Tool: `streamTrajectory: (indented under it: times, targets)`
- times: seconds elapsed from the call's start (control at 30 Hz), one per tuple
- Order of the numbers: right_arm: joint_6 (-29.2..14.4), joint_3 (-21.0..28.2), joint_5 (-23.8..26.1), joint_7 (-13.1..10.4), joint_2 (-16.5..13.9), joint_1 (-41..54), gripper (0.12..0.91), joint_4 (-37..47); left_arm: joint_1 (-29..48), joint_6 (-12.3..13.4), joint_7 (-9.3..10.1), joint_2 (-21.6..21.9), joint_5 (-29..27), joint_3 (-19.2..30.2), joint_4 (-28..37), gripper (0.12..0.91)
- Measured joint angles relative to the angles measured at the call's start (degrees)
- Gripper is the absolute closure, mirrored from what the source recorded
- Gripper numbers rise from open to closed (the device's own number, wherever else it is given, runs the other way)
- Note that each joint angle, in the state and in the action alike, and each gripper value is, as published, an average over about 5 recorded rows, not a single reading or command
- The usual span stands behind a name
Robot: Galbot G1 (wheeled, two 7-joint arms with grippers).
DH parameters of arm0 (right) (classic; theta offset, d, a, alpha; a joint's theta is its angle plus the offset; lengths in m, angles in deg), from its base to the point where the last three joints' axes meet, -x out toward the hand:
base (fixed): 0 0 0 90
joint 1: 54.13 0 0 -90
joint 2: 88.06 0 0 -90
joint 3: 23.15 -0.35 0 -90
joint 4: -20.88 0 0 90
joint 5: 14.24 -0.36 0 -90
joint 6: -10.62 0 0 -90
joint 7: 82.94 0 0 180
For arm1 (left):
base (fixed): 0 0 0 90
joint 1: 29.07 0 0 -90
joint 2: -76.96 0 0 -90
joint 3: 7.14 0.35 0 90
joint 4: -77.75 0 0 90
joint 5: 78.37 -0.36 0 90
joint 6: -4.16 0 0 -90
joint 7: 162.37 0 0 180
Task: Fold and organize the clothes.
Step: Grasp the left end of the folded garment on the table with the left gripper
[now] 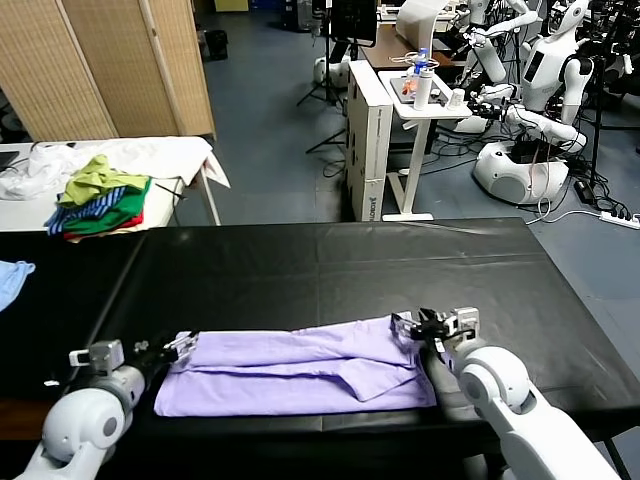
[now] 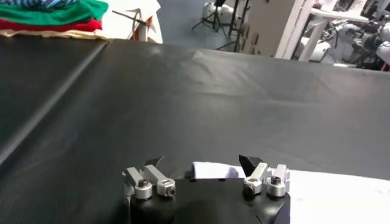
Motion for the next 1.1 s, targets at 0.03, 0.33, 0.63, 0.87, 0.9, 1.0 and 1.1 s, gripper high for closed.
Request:
streamTrajectory:
  times: [0.03,0.33,0.63,0.87,0.9,1.0,1.1]
  targets:
    - [0.0,0.0,0.01,0.02,0.04,0.0,0.313,0.03,-0.07,-0.02,-0.01,0.0,0.02,0.01,0.01,0.294]
    - [-0.09,-0.24,0.63,0.15,0.58,-0.67,0.586,0.02,-0.55,-0.5,0.03,-0.39,-0.01,0.05,-0.21,0.832]
    - [-0.74,-1.63,3.11,-0.92,2.17,-2.74,0.885,-1.2,-0.73,0.46,-0.08,-1.05,-1.49,0.08,-0.56,0.884]
    - [-0.69,-2.49,3.44,-1.01,2.75,-3.78,0.883,-2.09,-0.99,0.85,-0.27,-1.22,-2.35,0.09,-0.67,0.884]
    - [-0.67,-2.52,3.4,-0.78,2.74,-3.73,0.882,-2.14,-1.04,0.87,-0.34,-1.27,-2.35,0.09,-0.77,0.884]
    - [-0.71,-2.74,3.35,0.16,2.52,-3.53,0.798,-2.44,-1.03,1.11,-0.71,-1.49,-2.38,0.04,-1.19,0.882]
    - [-1.22,-3.17,3.36,1.15,1.93,-3.57,0.617,-3.04,-1.04,1.55,-1.42,-1.63,-3.04,-0.25,-1.49,0.814]
